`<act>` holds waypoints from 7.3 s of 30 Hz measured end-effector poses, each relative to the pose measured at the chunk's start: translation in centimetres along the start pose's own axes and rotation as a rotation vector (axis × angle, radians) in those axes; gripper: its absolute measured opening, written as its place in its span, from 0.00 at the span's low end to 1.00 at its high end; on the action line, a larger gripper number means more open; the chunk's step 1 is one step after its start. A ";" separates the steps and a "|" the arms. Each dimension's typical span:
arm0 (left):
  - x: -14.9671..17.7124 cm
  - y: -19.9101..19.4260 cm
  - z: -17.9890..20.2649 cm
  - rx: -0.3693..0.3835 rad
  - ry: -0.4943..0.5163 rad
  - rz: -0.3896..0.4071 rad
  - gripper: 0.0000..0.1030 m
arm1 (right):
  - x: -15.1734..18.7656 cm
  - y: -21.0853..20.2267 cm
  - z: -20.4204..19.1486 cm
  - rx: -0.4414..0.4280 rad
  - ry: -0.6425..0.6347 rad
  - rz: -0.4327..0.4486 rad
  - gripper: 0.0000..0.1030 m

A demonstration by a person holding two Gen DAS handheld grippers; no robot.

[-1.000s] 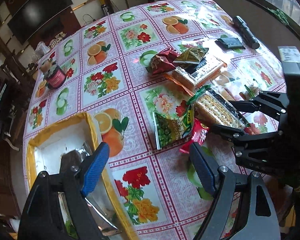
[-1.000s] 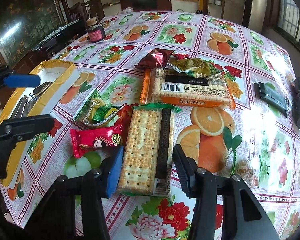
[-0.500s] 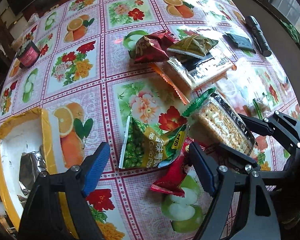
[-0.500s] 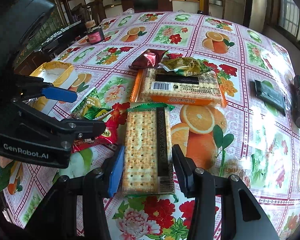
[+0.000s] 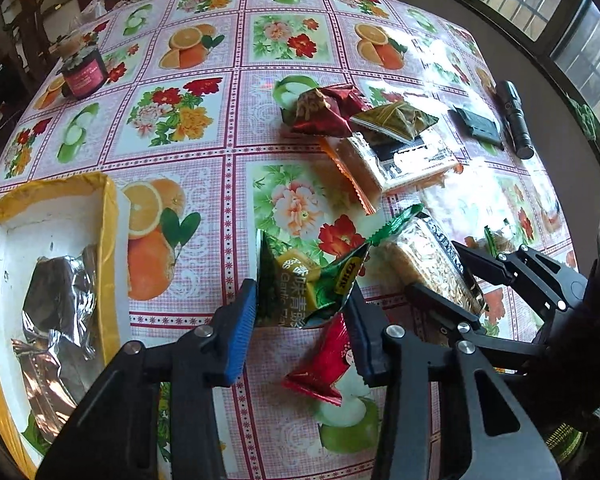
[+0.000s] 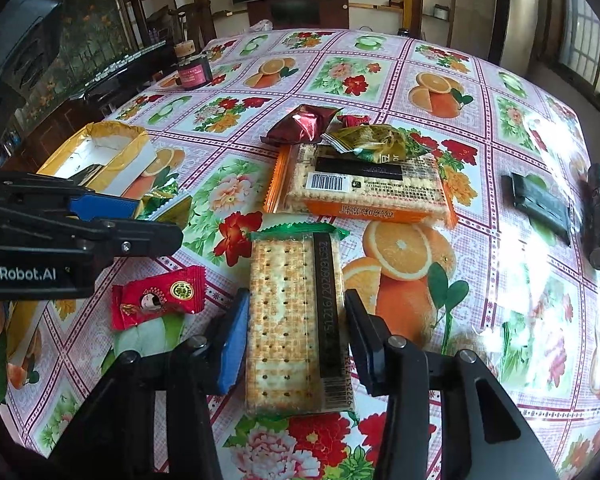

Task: Organize snacks
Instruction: 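Grasp the green pea snack bag with the left tool while the right tool grasps a cracker pack, then carry the pea snack bag and cracker pack over the white tray, then open both tools to drop the pea bag and cracker pack into the tray, then move both tools back to the pile toward a red candy packet and biscuit pack, then grasp the red candy packet with the left tool while the right tool grasps a biscuit pack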

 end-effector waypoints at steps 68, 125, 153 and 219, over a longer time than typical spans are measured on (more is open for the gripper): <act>15.1 -14.8 -15.3 -0.256 -0.323 0.268 0.43 | -2.5 -5.1 -18.2 -0.315 -0.161 0.134 0.44; 13.4 -10.0 -18.4 -0.339 -0.323 0.189 0.54 | -5.9 -0.4 -21.1 -0.406 -0.149 0.085 0.38; 12.6 -14.1 -10.4 -0.420 -0.184 0.281 0.87 | 1.8 -6.5 -5.0 -0.233 0.114 0.132 0.56; 3.5 1.5 1.0 -0.121 -0.002 0.058 0.78 | -9.3 4.1 5.8 -0.027 0.061 0.104 0.50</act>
Point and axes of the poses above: each gripper's, at about its wrist camera, not at the fingertips, and y roughly the way its jaws point, z to its right, x to its underside, the point moved 4 cm from there along y, roughly the way its jaws point, and after that the axes turned 1 degree about x, right-handed, at the moved point
